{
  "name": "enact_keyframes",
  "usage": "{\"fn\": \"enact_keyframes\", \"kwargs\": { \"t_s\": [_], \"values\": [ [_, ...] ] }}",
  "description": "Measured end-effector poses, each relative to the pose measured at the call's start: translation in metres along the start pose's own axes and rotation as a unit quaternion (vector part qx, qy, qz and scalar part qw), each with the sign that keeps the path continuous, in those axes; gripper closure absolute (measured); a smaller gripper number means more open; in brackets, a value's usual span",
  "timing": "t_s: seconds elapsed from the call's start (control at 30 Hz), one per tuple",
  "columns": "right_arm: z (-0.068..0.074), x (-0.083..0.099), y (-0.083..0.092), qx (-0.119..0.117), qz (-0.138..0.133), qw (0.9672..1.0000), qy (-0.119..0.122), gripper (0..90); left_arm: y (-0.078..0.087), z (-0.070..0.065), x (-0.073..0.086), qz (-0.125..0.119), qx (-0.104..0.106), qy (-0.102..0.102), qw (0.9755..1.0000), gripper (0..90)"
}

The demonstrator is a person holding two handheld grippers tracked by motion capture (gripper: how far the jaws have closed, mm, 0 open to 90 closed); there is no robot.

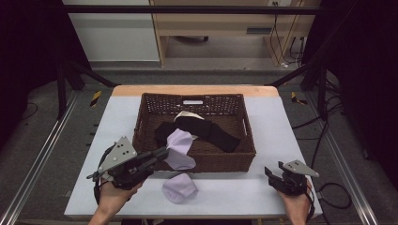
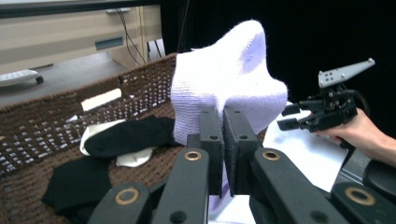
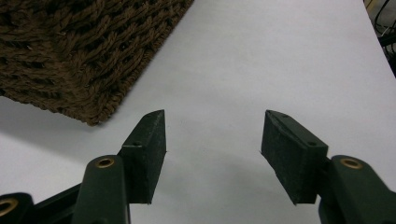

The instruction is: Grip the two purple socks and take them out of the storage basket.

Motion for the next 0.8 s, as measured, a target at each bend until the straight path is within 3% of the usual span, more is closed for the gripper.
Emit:
{"fn": "enact_keyframes", "kwargs": {
  "t_s": [0.27,0.43,0.67,0.8],
  "values": [
    [0.000,0.000,0.000,0.000,0.000,1.0000,-0.001,40.3,-0.011,-0.009,0.034,0.038,0.012,0.003,0.9992,85.7],
    [0.000,0.000,0.000,0.000,0.001,1.0000,0.000,40.4,-0.022,-0.011,0.058,0.069,0.004,-0.002,0.9976,85.7],
    [0.001,0.002,0.000,-0.003,0.003,1.0000,0.002,40.5,-0.037,-0.016,0.093,0.120,0.011,-0.006,0.9927,85.6],
    [0.001,0.003,0.000,-0.003,0.005,1.0000,0.003,40.8,-0.045,-0.013,0.109,0.145,0.013,0.004,0.9894,85.6]
  ]
}}
Point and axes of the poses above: each handheld gripper's, and its own axes: y roughly backward along the jaws, x roughly out of its underside, z roughly to its left, the point moved 9 cm from there along -y, roughly forward along the jaws, and after that the axes turned 6 degrees about -x, right-handed, at the moved point
